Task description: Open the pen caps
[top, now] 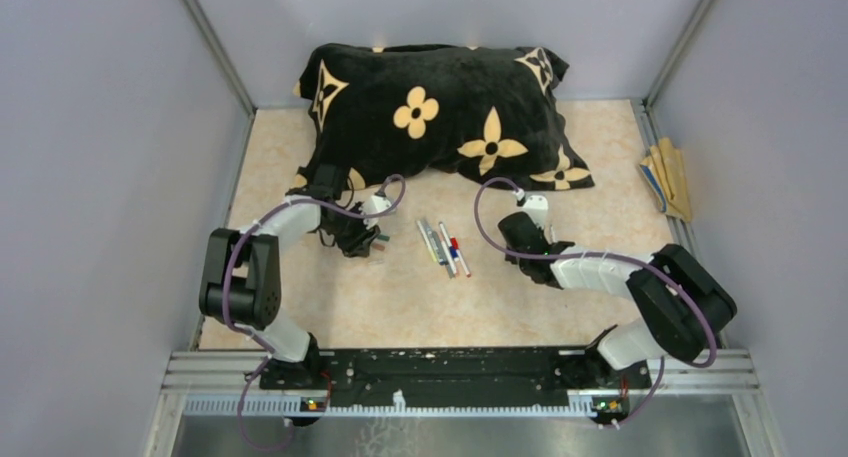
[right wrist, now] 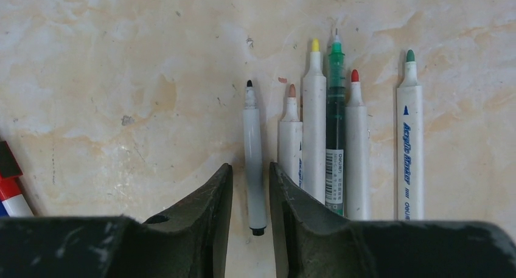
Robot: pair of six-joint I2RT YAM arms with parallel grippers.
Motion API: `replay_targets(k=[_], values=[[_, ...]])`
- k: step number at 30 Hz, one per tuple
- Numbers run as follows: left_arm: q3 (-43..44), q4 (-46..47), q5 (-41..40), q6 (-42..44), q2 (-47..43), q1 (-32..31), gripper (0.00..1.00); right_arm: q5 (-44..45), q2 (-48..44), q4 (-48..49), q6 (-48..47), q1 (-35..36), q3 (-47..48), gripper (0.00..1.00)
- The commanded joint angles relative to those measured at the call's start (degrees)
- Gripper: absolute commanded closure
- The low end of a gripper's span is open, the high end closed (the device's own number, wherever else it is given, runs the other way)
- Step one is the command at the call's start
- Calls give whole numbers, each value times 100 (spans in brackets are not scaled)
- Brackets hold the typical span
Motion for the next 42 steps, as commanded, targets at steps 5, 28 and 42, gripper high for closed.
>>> replay_targets(k=[5,28,42], values=[[978,-997,518,-330,-269,22,49,-483,-719,-370,-452,-69,596,68],[2569,-2218,1071,-1439,-812,272,1,-2034,659,281,-853,1036,1116,67],[2872,-2246,1090,-1555,-1125,321,1,-1778,701,353,-980,1078,611,72]])
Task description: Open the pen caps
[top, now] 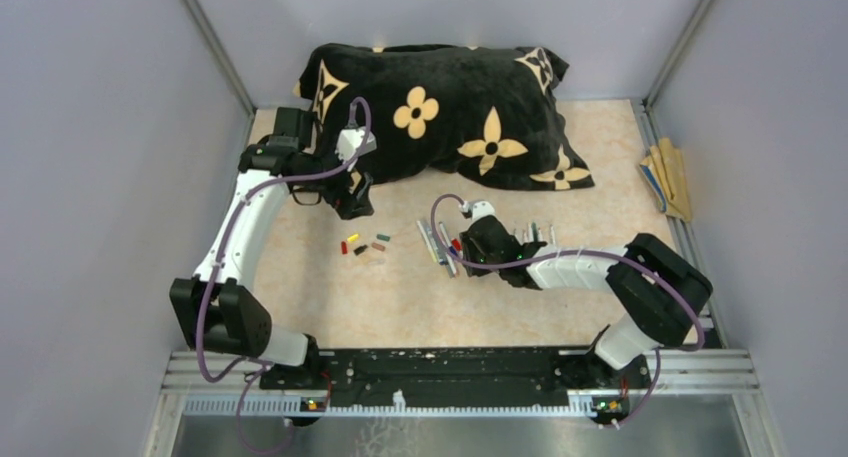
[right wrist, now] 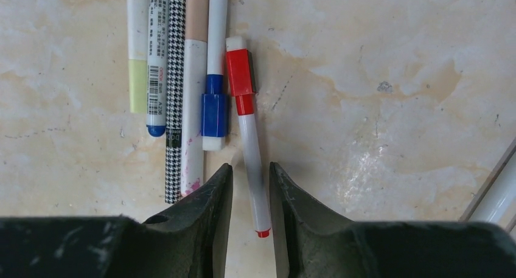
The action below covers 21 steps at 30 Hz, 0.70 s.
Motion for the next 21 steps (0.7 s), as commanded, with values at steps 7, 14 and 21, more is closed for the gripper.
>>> replay_targets(k=[7,14,21], values=[[158,139,-67,-149,-401,45,1,309,280,28,-249,135,80,79],[-176,588,140,-69,-744,45,1,601,-53,-201,-311,134,156,100],[-798,671,787,723,-1015,37,1,222,-831,-387,-178,39,268,100]])
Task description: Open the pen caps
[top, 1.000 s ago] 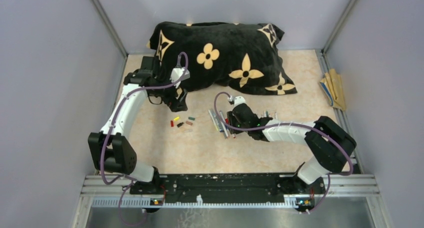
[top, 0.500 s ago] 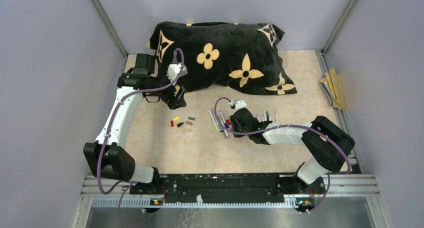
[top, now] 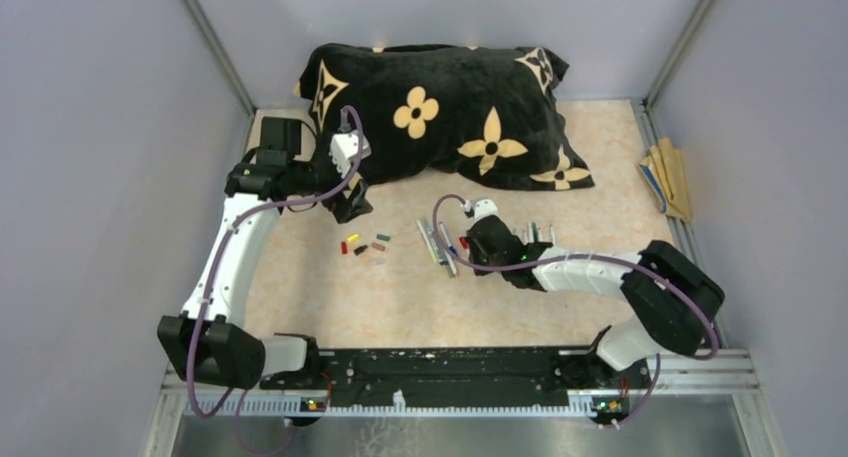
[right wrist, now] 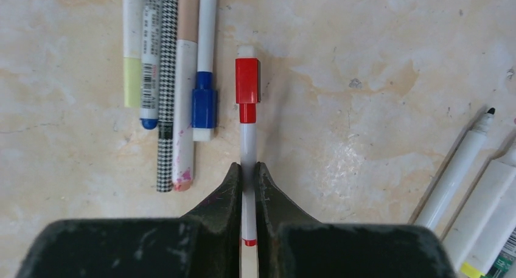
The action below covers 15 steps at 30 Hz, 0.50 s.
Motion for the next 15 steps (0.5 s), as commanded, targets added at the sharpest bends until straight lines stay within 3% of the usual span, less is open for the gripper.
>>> replay_targets(k=[1,8,15], values=[[-704,126,796,840,-236,17,1,-380,-729,-152,64,-100,309,100],[-1892,447,835,2394,-852,-538,1,-2843,-958,-727,247,-558,984,100],[-1734,573,110,3046,-989,-1635,1,-4672,-576,-922,413,-567,1691,100]])
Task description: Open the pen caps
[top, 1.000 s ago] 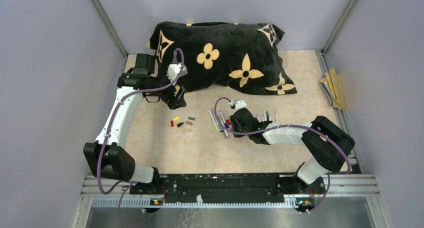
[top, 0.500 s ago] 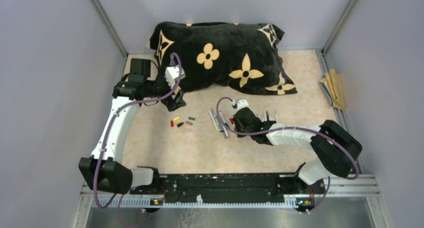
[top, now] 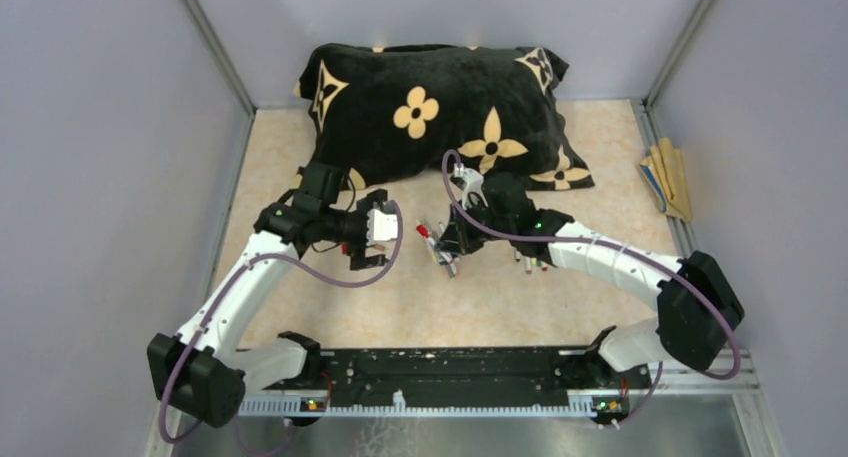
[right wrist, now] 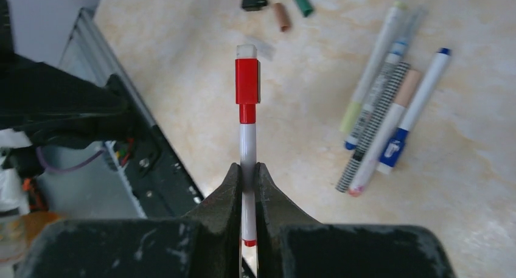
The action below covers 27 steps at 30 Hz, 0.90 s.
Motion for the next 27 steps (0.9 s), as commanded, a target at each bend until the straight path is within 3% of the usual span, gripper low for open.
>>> replay_targets(k=[1,6,14,27], values=[[268,309,-274,771,39,-480,1,-1568,209,-121,192,4,477,100],[467,38,-594,1098,322,-902,7,-2175,525,-205,238,5,765,100],[306,-417,-1040,1640,327,-1314,26,-2524,697,-151,331,0,912,100],[-47,-182,-1493,1741,95,-1603,52,-2757,892,325,765,0,966,100]])
